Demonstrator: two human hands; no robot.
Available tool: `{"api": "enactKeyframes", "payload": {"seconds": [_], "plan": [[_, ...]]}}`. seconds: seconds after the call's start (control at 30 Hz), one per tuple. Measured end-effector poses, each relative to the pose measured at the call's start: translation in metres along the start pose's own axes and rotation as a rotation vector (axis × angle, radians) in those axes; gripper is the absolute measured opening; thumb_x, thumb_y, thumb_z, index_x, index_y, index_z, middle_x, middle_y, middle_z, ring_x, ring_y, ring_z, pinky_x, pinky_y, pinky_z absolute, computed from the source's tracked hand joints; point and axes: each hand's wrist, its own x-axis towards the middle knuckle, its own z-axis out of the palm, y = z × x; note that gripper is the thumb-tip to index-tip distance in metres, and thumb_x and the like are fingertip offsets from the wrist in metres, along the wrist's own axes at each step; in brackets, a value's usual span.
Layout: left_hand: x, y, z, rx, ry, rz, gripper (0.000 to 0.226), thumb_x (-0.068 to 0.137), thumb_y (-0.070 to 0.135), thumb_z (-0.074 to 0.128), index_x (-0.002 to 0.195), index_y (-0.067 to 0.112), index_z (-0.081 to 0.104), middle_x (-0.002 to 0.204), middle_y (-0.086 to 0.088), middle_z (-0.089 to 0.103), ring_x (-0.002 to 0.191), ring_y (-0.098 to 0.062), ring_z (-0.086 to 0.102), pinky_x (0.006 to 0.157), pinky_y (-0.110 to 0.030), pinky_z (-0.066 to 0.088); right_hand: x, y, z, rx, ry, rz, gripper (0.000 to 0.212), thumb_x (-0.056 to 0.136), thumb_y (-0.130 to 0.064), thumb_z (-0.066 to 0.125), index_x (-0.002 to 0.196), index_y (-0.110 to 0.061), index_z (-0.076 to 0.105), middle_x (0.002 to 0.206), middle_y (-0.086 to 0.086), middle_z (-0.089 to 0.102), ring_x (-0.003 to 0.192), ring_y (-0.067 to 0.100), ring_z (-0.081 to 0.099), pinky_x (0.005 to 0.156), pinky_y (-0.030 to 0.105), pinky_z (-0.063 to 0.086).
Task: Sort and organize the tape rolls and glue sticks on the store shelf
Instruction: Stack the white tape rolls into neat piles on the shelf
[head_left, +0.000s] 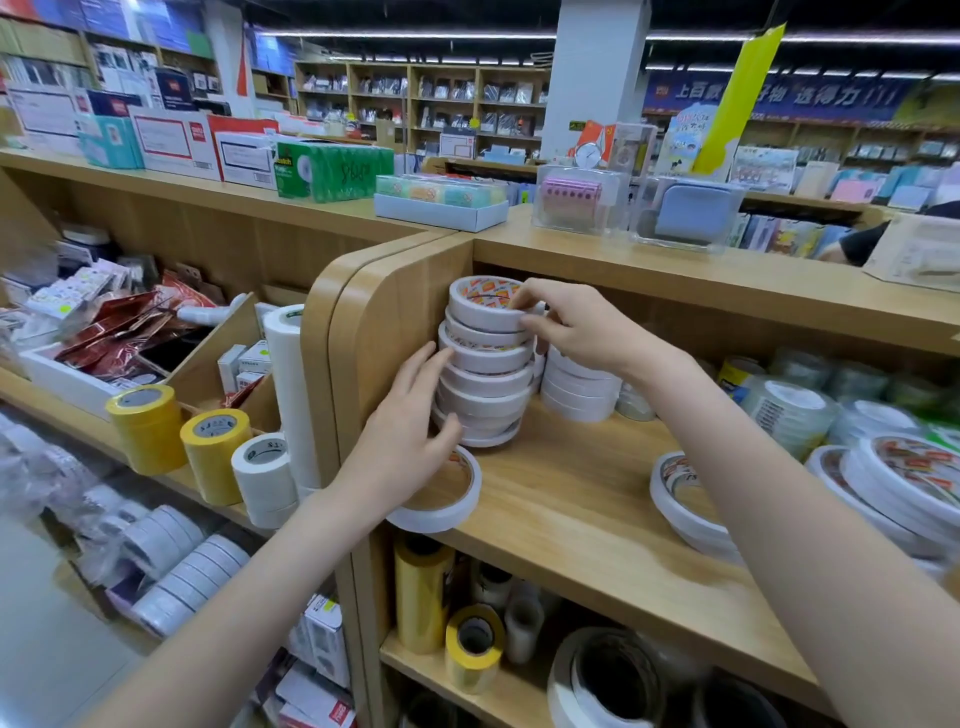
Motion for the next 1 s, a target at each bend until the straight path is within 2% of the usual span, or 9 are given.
{"api": "enactKeyframes", "payload": {"seconds": [0.07,0.13,0.3,0.43,0.57,0.73,0.8,0.87,1.0], "plan": [[0.001,0.002,0.002,0.023,-0.010,0.011,0.060,0.092,0.015,0.051,0.146,0.017,0.026,0.154,0.006,0.017,0.129,0.007,0.020,0.096,0.003,0.012,0.006,-0.002,-0.003,-0.078,-0.115,0.011,0.023,0.093,-0.015,0.053,0.116,-0.011,0.054,0.101,-0.003,0.054,0.075,0.003,0.051,0.061,0.009,0.036],[0.001,0.001,0.003,0.034,-0.014,0.016,0.061,0.092,0.014,0.051,0.147,0.017,0.024,0.154,0.007,0.016,0.133,0.004,0.019,0.093,0.007,0.008,0.011,-0.004,-0.004,-0.101,-0.172,0.027,0.024,0.090,-0.014,0.057,0.114,-0.012,0.055,0.101,-0.001,0.056,0.071,0.002,0.053,0.059,0.006,0.038],[0.001,-0.001,0.004,0.049,-0.016,0.040,0.063,0.092,0.014,0.052,0.147,0.016,0.023,0.154,0.006,0.016,0.129,0.007,0.018,0.091,0.010,0.008,0.008,-0.003,0.002,-0.069,-0.066,0.049,0.020,0.087,-0.013,0.061,0.107,-0.011,0.060,0.103,0.003,0.060,0.070,0.006,0.057,0.062,0.011,0.040],[0.004,0.004,0.001,0.075,0.012,0.066,0.061,0.091,0.012,0.051,0.146,0.012,0.024,0.154,0.003,0.016,0.137,-0.004,0.021,0.103,-0.006,0.014,-0.001,-0.004,-0.001,0.076,0.068,0.085,0.023,0.087,-0.010,0.061,0.110,-0.009,0.061,0.089,0.003,0.065,0.062,0.000,0.060,0.055,0.007,0.042],[0.018,0.012,-0.003,0.103,0.049,0.130,0.055,0.093,0.008,0.048,0.145,0.009,0.028,0.153,-0.001,0.021,0.140,-0.010,0.020,0.111,-0.018,0.015,-0.028,-0.008,-0.028,0.067,0.231,0.136,0.021,0.087,-0.015,0.062,0.108,-0.012,0.063,0.086,-0.001,0.062,0.066,0.008,0.061,0.055,0.008,0.045],[0.040,0.013,0.002,0.169,0.003,0.153,0.045,0.095,0.009,0.044,0.139,0.008,0.039,0.145,-0.006,0.039,0.136,-0.019,0.025,0.111,-0.024,0.015,-0.084,0.001,-0.047,-0.144,0.053,0.221,0.012,0.082,-0.019,0.068,0.094,-0.017,0.066,0.074,-0.011,0.059,0.059,-0.002,0.055,0.055,0.007,0.039],[0.047,0.013,0.004,0.209,0.025,0.140,0.042,0.094,0.009,0.045,0.136,0.008,0.044,0.137,-0.006,0.046,0.128,-0.023,0.029,0.107,-0.026,0.019,-0.097,0.011,-0.035,-0.271,-0.021,0.244,0.015,0.081,-0.019,0.069,0.093,-0.010,0.068,0.077,-0.007,0.059,0.063,0.004,0.054,0.060,0.012,0.038],[0.051,0.015,0.005,0.231,0.044,0.123,0.041,0.093,0.008,0.045,0.134,0.008,0.047,0.130,-0.007,0.050,0.121,-0.026,0.031,0.103,-0.028,0.022,-0.103,0.020,-0.024,-0.337,-0.049,0.265,0.017,0.081,-0.017,0.069,0.095,-0.007,0.068,0.082,-0.003,0.057,0.074,0.012,0.054,0.069,0.023,0.041],[0.051,0.016,0.004,0.260,0.045,0.113,0.038,0.094,0.009,0.046,0.132,0.010,0.050,0.124,-0.007,0.050,0.117,-0.025,0.030,0.100,-0.026,0.023,-0.095,0.028,-0.017,-0.308,0.136,0.225,0.017,0.079,-0.008,0.069,0.097,-0.007,0.069,0.091,0.005,0.062,0.090,0.021,0.058,0.078,0.035,0.047]]}}
